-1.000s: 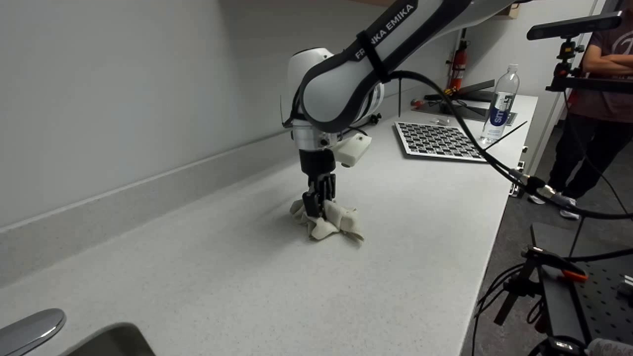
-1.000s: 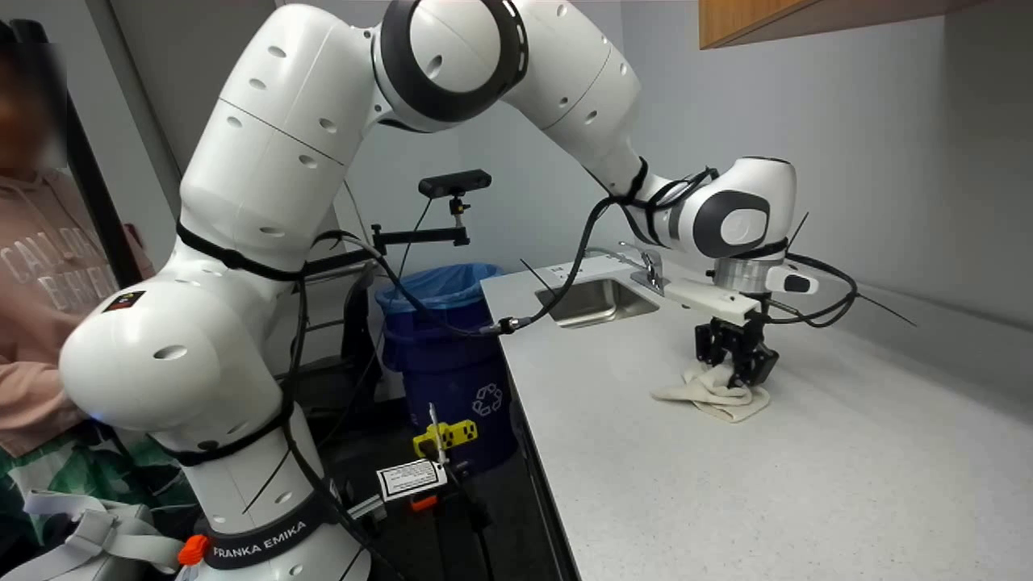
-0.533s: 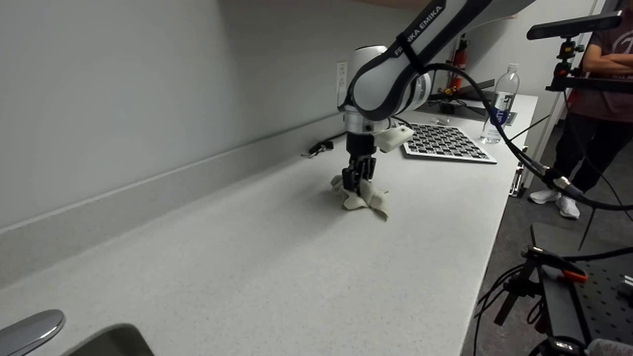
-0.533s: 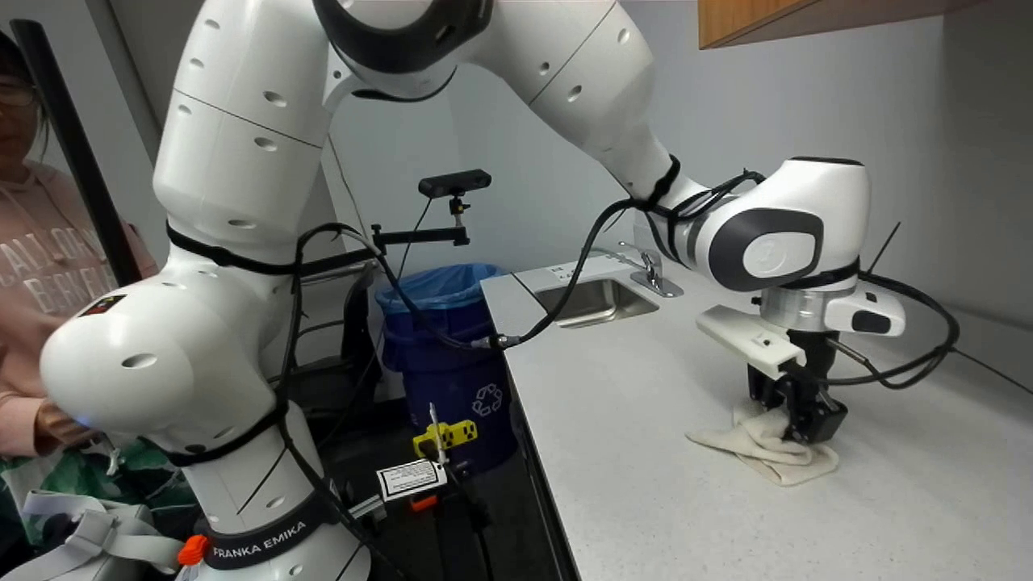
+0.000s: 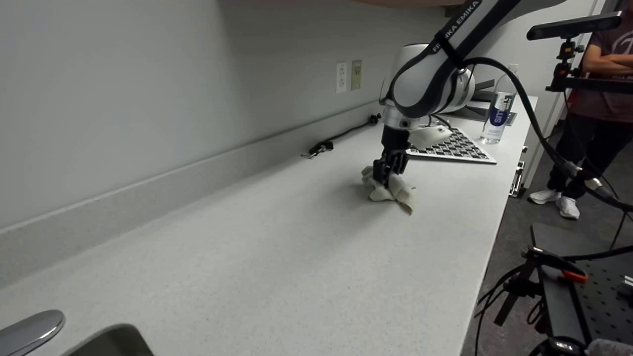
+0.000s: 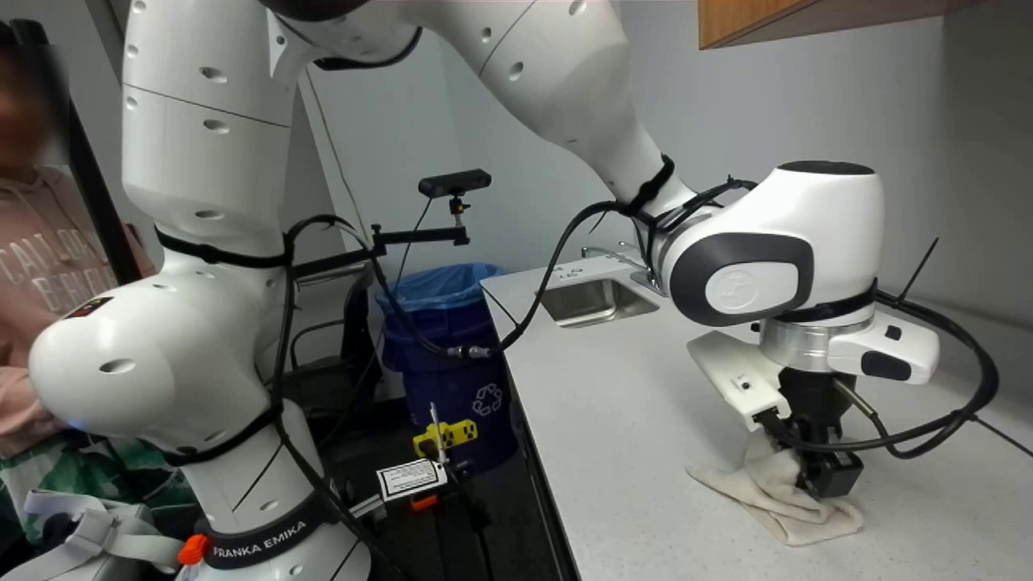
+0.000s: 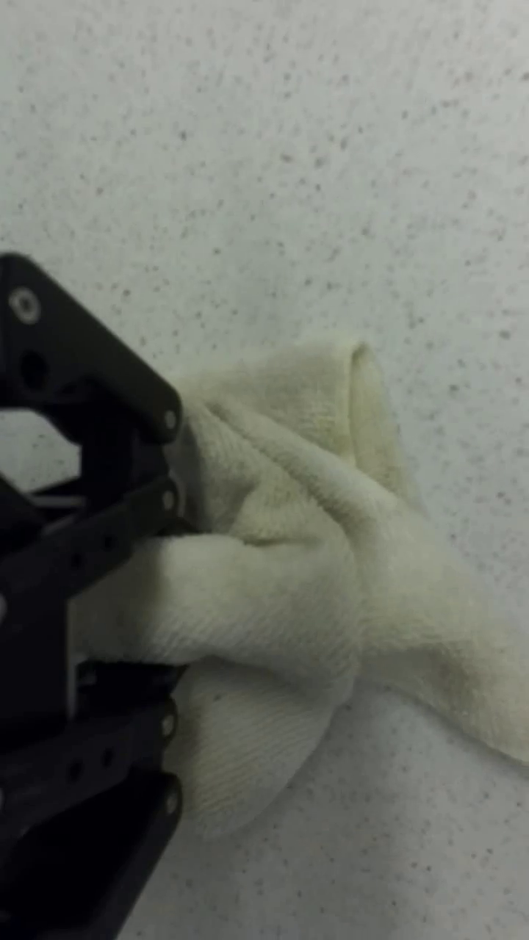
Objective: Wipe the counter with the cloth
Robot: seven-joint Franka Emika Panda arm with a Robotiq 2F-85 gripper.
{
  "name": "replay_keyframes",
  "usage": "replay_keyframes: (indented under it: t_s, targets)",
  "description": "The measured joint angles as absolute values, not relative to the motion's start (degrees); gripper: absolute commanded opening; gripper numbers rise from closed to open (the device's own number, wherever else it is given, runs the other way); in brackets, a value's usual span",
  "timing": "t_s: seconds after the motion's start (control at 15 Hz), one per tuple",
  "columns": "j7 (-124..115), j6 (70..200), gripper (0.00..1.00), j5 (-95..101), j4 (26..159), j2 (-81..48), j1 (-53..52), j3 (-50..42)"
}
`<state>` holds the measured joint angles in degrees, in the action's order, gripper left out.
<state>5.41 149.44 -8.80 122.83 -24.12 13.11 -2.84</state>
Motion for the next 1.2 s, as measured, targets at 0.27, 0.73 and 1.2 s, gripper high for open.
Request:
replay_keyframes:
  t_s: [0.27, 0.73, 1.2]
  targets:
    - [5.4, 149.3, 0.04, -8.8, 122.4, -24.3, 12.2, -1.3]
    - [5.4, 141.1, 0.04, -6.3, 112.3, -30.2, 5.1, 3.0]
    - [6.5, 129.2, 0.04, -0.6, 99.4, -36.9, -2.4, 5.2]
